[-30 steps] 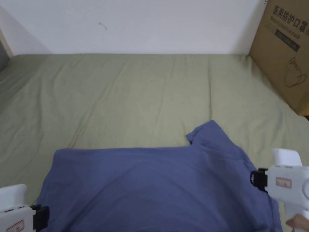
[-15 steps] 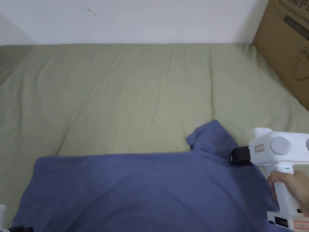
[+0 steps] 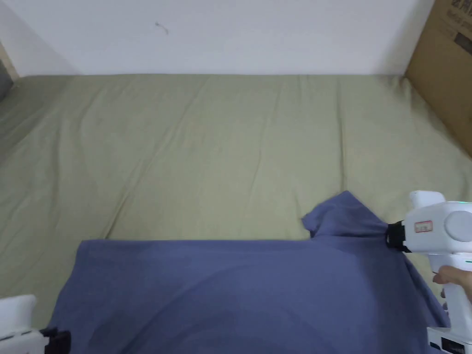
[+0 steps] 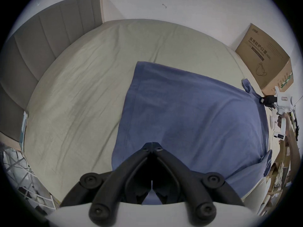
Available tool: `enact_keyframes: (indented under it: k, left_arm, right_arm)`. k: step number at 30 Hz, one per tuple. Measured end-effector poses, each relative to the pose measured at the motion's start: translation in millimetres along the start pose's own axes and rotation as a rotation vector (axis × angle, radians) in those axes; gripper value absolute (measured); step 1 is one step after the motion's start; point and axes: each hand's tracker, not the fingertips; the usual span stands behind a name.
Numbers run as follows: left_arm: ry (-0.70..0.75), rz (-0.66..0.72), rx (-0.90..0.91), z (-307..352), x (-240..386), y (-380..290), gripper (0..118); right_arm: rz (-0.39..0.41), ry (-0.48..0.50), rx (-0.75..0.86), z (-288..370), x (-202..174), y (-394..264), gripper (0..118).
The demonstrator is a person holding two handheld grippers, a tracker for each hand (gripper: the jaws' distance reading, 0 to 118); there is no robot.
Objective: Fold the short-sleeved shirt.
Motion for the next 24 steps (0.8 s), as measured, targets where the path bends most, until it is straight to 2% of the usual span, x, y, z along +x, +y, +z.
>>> enact_keyframes:
  k: [5, 6, 8, 9, 10, 15, 19, 20, 22, 23, 24]
  left_arm:
    - [0.001, 0.001, 0.05, -25, -4, 55, 2]
    - [0.009, 0.01, 0.057, -33, -7, 70, 20]
    - [0.017, 0.019, 0.034, -55, -8, 100, 68]
    - [0.011, 0.033, 0.024, -65, -10, 113, 87]
    - [0.002, 0.037, 0.013, -76, -12, 124, 93]
    - [0.01, 0.077, -0.032, -115, -14, 151, 92]
    - [0.069, -0.007, -0.11, -131, -4, 147, 84]
    - [0.063, -0.01, -0.093, -123, 0, 147, 72]
    - [0.074, -0.044, -0.062, -114, 4, 152, 13]
    - [0.061, -0.034, -0.066, -112, 4, 154, 3]
    - [0.007, -0.02, -0.077, -106, 6, 155, 3]
  right_arm:
    - [0.004, 0.003, -0.007, -3, 3, 3, 1]
    - [0.005, 0.006, -0.007, -4, 3, 2, 1]
    - [0.005, 0.004, -0.008, -6, 4, 2, 1]
    - [0.002, 0.008, -0.012, -7, 6, 2, 1]
    - [-0.001, 0.008, -0.014, -8, 6, 0, 1]
    - [-0.002, 0.008, -0.023, -11, 5, -1, 1]
    - [-0.003, 0.004, -0.027, -12, 4, -2, 1]
    - [-0.007, 0.008, -0.03, -12, 4, -1, 1]
    - [-0.005, 0.009, -0.027, -11, 4, -1, 1]
    - [-0.008, 0.015, -0.027, -9, 5, 0, 1]
    - [-0.014, 0.03, -0.022, -5, 4, 1, 1]
